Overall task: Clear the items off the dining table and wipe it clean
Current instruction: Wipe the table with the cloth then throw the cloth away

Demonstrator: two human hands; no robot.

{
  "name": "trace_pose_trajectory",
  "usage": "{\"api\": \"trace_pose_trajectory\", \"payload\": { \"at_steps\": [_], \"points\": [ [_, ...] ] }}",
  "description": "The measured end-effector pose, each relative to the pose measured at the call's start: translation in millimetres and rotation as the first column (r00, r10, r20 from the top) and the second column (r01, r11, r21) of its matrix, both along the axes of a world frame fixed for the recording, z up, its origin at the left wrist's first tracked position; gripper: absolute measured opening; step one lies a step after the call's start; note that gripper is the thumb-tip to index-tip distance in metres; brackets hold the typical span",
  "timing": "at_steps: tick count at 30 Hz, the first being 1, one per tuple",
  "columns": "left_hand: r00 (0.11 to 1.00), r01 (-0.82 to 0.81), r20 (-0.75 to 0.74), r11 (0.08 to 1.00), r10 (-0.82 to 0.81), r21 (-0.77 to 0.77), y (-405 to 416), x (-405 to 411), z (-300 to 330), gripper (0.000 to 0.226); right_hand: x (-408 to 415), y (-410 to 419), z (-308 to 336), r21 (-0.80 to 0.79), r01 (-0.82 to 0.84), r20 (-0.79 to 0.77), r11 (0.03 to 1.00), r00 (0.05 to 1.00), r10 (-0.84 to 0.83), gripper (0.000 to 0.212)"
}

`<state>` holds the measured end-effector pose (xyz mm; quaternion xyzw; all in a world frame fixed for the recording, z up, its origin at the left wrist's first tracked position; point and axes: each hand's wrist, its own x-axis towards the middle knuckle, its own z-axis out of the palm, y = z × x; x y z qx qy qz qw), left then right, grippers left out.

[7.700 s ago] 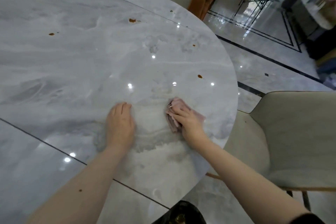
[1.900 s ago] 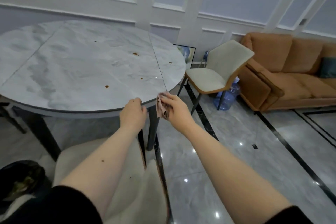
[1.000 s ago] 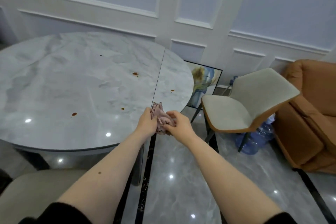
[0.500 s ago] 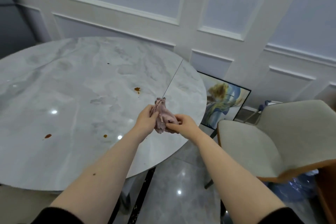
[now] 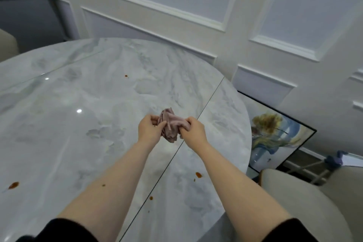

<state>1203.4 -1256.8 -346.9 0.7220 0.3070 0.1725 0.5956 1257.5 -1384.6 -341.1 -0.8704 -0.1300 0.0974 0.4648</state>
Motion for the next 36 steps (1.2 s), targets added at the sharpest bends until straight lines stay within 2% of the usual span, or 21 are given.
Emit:
{"api": "trace_pose_trajectory", "payload": {
  "at_steps": [2,5,6,8,10,13,17,20,23,26,30,36],
  "points": [
    [0.999,-0.01,-0.049,1.0,0.01,0.0,11.7,20.8,-10.2,0.02,30.7,6.0,-4.6,-0.084,-0.03,0.066,0.996,0.997,0.035,0.004],
    [0.983,0.04,-0.182,0.989,-0.013,0.141,29.6,37.6,-28.7,0.027,79.6,10.0,-12.2,-0.332,-0.09,0.233,0.939,0.957,0.174,0.008],
    [0.961,0.087,-0.274,0.971,-0.023,0.224,35.5,41.2,-38.5,0.036,96.0,13.5,-18.5,-0.394,-0.093,0.27,0.914,0.939,0.212,0.012],
    [0.87,0.258,-0.492,0.882,-0.035,0.394,41.6,39.5,-55.3,0.075,121.9,21.3,-32.6,-0.461,-0.076,0.318,0.884,0.916,0.244,0.023],
    [0.747,0.389,-0.665,0.797,0.021,0.462,44.4,40.1,-71.2,0.109,147.8,35.9,-49.7,-0.548,-0.075,0.333,0.833,0.894,0.3,0.032],
    [0.618,0.37,-0.78,0.837,0.101,0.403,42.2,42.5,-96.0,0.138,177.6,61.8,-80.7,-0.696,-0.061,0.329,0.715,0.858,0.394,0.04],
    [0.544,0.308,-0.829,0.888,0.131,0.342,41.9,40.1,-117.9,0.15,189.5,84.5,-116.4,-0.824,-0.157,0.165,0.545,0.853,0.495,0.044],
    [0.532,0.294,-0.834,0.893,0.144,0.341,45.1,41.7,-127.7,0.152,194.9,101.1,-129.1,-0.789,-0.317,0.018,0.526,0.844,0.536,0.063],
    [0.53,0.269,-0.834,0.903,0.152,0.336,42.6,45.1,-127.3,0.153,208.7,119.9,-131.1,-0.621,-0.424,-0.106,0.659,0.879,0.466,0.063],
    [0.562,0.245,-0.812,0.905,0.158,0.346,42.5,43.6,-128.1,0.154,212.0,137.3,-135.3,-0.54,-0.45,-0.067,0.711,0.865,0.497,0.054],
    [0.58,0.233,-0.799,0.908,0.159,0.349,43.4,39.6,-129.4,0.153,183.0,144.8,-141.6,-0.574,-0.496,0.075,0.652,0.761,0.645,0.045],
    [0.635,0.226,-0.759,0.904,0.146,0.363,39.1,27.8,-125.3,0.152,120.4,108.2,-143.3,-0.283,-0.708,0.233,0.647,0.604,0.762,0.044]
  ]
}}
